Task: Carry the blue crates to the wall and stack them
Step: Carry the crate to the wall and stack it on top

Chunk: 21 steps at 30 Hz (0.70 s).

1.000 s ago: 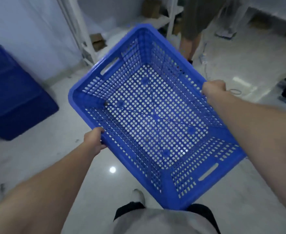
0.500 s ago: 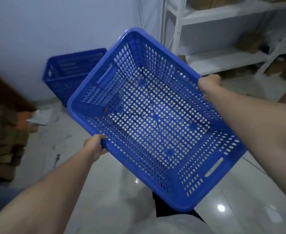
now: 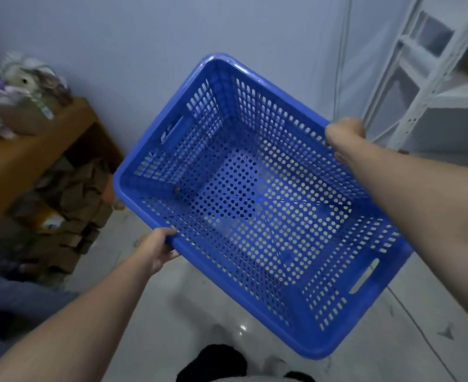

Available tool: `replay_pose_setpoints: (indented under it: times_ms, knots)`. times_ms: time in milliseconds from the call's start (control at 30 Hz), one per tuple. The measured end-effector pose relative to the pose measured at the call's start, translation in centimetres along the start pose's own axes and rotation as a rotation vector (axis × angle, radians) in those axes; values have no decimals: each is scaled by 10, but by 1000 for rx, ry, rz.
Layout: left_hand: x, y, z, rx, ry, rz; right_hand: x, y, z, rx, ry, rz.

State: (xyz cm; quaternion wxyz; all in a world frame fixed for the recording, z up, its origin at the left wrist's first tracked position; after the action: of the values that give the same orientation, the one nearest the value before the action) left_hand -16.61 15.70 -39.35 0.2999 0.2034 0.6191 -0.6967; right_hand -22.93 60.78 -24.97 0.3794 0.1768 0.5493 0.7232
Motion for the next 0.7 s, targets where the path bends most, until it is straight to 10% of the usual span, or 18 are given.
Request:
replay_pose_setpoints:
  times_ms: [700]
  knots:
    - [231,-186,25,-523,251,194,128,264,-353,-394,45,492]
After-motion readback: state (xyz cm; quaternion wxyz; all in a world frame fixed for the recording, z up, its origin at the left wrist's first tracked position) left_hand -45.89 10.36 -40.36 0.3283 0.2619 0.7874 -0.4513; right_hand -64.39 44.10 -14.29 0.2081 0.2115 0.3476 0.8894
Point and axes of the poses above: each hand's wrist, its own x-axis towards the middle knuckle, its own z-axis out of the back of the hand, y = z × x, the point moved 5 cm from there along x, towards the middle knuckle, and after that the axes turned 12 degrees about x, right-handed, at the moved point
